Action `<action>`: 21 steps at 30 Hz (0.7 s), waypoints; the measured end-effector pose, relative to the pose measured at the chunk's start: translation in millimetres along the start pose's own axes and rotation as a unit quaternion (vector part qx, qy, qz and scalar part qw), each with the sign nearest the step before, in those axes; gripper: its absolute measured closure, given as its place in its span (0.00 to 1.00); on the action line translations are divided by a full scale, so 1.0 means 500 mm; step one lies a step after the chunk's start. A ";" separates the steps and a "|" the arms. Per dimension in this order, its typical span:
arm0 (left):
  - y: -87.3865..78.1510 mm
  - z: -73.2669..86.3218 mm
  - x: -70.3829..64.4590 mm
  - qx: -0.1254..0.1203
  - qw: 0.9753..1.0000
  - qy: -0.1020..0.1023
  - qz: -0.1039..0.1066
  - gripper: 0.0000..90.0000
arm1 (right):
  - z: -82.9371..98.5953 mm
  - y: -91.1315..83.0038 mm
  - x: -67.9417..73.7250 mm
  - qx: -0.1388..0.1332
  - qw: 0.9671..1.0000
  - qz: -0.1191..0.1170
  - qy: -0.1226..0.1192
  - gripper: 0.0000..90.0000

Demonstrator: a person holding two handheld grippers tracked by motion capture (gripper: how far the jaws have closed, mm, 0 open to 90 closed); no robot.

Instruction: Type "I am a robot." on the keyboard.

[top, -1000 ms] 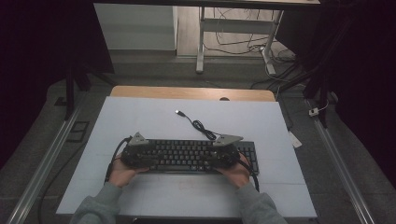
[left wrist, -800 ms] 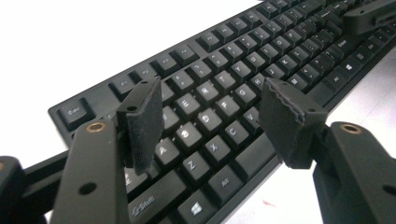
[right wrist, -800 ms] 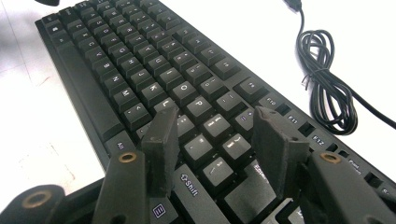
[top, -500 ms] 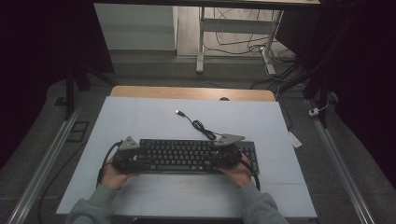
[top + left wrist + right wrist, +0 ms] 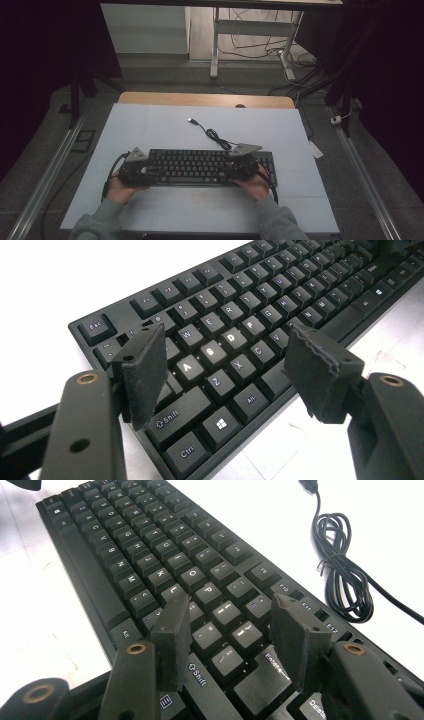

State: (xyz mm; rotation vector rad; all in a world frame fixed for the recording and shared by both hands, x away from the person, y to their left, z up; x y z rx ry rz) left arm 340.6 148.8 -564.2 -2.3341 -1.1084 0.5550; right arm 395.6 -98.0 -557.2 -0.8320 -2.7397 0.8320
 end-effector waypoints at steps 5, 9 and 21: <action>0.001 0.001 0.000 0.002 1.000 0.001 0.001 0.37 | -0.005 0.001 0.011 0.002 1.000 -0.014 -0.004 0.63; 0.002 0.002 -0.001 0.003 1.000 0.001 0.001 0.37 | -0.009 0.003 0.022 0.003 1.000 -0.028 -0.009 0.74; 0.007 0.006 -0.002 0.008 1.000 0.003 0.002 0.37 | -0.024 0.026 0.058 0.015 0.998 -0.065 -0.020 1.00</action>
Point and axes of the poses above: each handheld gripper's, and its own axes: y roughly forward along the jaws, z roughly out of its underside, x roughly to its left, the point moved 9 cm from there along y, roughly forward along the jaws, and after that the axes turned 5 degrees about -x, right-handed, at the moved point
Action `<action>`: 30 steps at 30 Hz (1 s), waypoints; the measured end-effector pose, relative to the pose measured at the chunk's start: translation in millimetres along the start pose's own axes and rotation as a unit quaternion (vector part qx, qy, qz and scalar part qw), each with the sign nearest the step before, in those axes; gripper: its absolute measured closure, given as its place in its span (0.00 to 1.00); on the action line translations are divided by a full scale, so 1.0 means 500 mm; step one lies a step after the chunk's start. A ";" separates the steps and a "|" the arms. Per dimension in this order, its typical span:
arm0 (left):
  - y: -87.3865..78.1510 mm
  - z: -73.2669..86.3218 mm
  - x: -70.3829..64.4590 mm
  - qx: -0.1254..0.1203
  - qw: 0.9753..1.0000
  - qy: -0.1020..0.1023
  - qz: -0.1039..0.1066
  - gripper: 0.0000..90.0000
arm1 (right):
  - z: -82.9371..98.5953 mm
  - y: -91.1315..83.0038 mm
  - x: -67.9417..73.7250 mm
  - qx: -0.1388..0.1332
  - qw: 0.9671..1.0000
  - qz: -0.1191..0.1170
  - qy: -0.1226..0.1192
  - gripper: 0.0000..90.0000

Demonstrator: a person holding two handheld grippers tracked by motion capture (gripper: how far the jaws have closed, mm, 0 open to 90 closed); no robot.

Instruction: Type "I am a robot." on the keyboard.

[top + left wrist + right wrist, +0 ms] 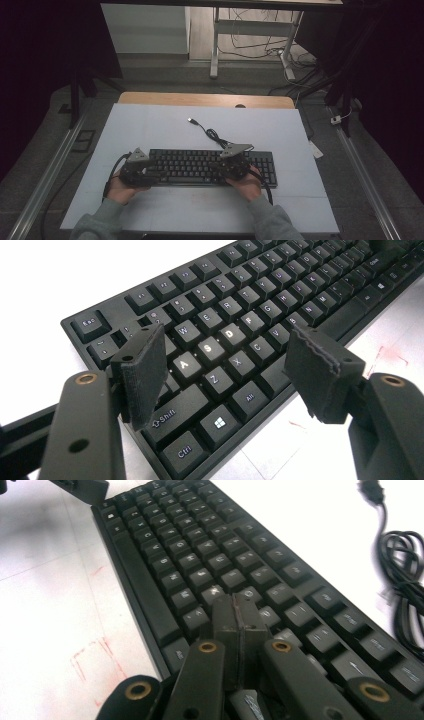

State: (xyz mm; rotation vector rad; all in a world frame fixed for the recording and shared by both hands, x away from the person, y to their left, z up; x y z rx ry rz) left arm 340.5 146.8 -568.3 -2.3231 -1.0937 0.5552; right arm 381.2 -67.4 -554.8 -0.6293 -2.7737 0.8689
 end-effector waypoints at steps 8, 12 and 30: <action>0.002 0.003 0.000 0.003 1.000 0.001 0.001 0.37 | 0.008 0.023 0.013 0.022 1.000 -0.006 -0.006 1.00; 0.003 0.003 0.000 0.004 1.000 0.000 0.001 0.37 | 0.014 0.028 0.013 0.030 1.000 -0.003 -0.006 1.00; 0.005 0.005 0.000 0.007 1.000 0.004 0.001 0.37 | 0.028 0.041 0.016 0.044 0.999 -0.004 -0.006 1.00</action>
Point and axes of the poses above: each handheld gripper's, and its own axes: y roughly forward along the jaws, z roughly out of its underside, x roughly to its left, the point moved 9 cm from there along y, roughly forward along the jaws, and after that the axes turned 5 degrees about -x, right-handed, at the moved point
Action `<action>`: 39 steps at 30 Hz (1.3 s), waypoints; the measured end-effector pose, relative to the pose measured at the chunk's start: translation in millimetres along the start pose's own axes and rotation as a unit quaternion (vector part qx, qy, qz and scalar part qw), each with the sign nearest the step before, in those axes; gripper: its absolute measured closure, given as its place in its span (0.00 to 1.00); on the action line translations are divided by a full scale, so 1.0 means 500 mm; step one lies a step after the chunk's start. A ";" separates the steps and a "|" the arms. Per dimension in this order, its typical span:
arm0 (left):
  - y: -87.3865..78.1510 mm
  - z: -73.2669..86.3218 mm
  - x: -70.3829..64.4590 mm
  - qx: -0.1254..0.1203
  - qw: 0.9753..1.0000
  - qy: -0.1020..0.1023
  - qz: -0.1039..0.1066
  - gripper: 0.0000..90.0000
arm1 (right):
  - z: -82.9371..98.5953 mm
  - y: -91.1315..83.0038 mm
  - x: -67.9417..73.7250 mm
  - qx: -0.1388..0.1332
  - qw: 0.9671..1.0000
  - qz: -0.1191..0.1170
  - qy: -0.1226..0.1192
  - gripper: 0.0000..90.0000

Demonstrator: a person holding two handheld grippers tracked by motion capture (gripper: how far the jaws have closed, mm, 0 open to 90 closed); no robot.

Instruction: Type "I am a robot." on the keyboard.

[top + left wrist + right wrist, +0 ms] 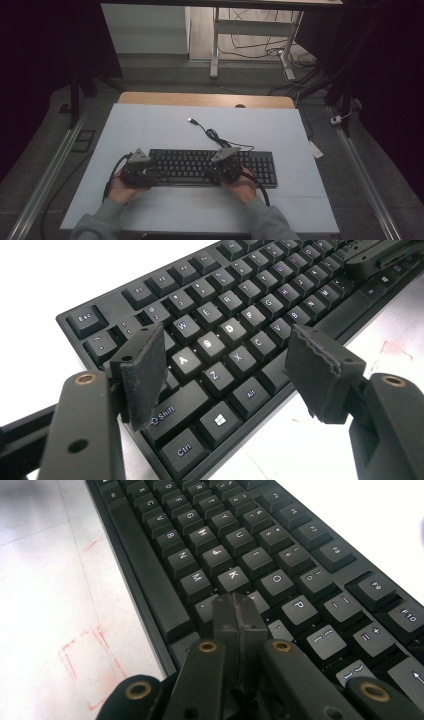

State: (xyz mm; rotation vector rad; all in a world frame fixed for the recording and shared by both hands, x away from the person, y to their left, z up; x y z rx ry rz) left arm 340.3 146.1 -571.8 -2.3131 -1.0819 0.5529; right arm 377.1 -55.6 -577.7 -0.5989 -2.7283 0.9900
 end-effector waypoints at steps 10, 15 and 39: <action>0.001 -0.001 0.001 -0.002 1.000 -0.003 0.002 0.36 | -0.015 -0.021 -0.009 -0.036 0.999 0.004 0.002 1.00; 0.000 0.000 0.001 -0.002 1.000 -0.004 0.005 0.36 | -0.019 -0.034 -0.022 -0.055 0.998 0.013 0.014 0.83; 0.000 -0.006 0.003 -0.006 1.000 -0.003 -0.001 0.36 | 0.014 -0.117 -0.071 -0.080 0.993 0.081 0.022 0.51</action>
Point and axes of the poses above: each handheld gripper's, and its own axes: y roughly forward along the jaws, z roughly out of its underside, x roughly to its left, the point moved 9 cm from there along y, roughly forward along the jaws, and after that the axes turned 5 degrees about -x, right-handed, at the moved point
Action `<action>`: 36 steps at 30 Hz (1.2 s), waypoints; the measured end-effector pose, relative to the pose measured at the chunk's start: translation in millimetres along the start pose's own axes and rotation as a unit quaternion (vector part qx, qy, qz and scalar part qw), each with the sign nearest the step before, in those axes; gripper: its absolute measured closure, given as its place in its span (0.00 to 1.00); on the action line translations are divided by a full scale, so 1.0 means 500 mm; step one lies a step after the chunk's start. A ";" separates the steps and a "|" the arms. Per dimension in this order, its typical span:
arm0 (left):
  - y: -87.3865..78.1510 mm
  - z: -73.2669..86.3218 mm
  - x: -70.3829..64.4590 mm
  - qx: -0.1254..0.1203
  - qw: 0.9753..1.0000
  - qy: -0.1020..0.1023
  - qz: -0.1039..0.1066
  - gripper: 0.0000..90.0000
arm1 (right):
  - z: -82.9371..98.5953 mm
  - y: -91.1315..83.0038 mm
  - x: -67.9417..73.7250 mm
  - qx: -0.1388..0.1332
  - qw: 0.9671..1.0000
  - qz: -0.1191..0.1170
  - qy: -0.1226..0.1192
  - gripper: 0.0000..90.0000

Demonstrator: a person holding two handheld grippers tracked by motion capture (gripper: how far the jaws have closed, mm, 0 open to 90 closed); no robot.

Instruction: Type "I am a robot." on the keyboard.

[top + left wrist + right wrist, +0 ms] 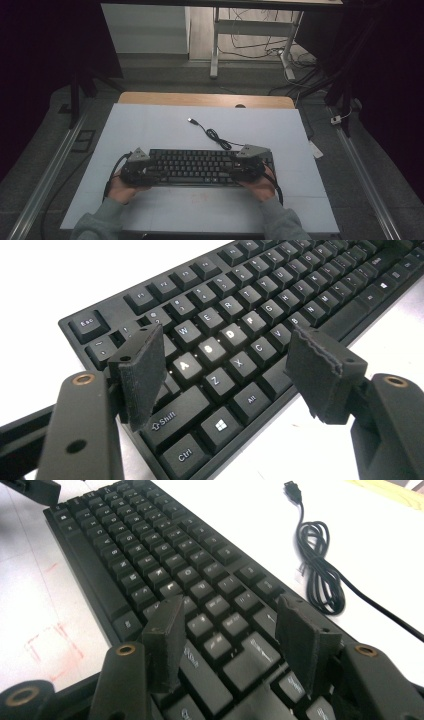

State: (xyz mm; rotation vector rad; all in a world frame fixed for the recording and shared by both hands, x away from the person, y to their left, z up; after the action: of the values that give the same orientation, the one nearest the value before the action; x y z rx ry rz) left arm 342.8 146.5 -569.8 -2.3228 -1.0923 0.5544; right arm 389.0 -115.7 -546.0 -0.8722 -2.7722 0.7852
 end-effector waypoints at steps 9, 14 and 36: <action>-0.010 0.008 -0.007 -0.007 1.000 0.007 -0.003 0.36 | 0.026 -0.059 -0.025 -0.008 1.000 0.023 0.007 0.50; -0.023 0.019 -0.008 -0.013 1.000 0.006 -0.008 0.36 | 0.047 -0.095 -0.040 -0.018 0.999 0.037 0.013 0.50; -0.047 0.051 -0.014 -0.012 1.000 0.008 -0.006 0.36 | 0.144 -0.211 -0.088 -0.023 0.996 0.082 0.032 0.49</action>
State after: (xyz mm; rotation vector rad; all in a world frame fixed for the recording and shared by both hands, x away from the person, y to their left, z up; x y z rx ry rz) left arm 311.0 160.6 -574.9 -2.3350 -1.1104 0.5209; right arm 353.2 -246.0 -551.7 -1.1240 -2.6999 0.7053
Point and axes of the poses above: each handheld gripper's, and its own axes: y roughly forward along the jaws, z roughly out of its underside, x roughly to its left, the point moved 9 cm from there along y, roughly forward along the jaws, and after that the axes turned 5 degrees about -x, right-handed, at the moved point
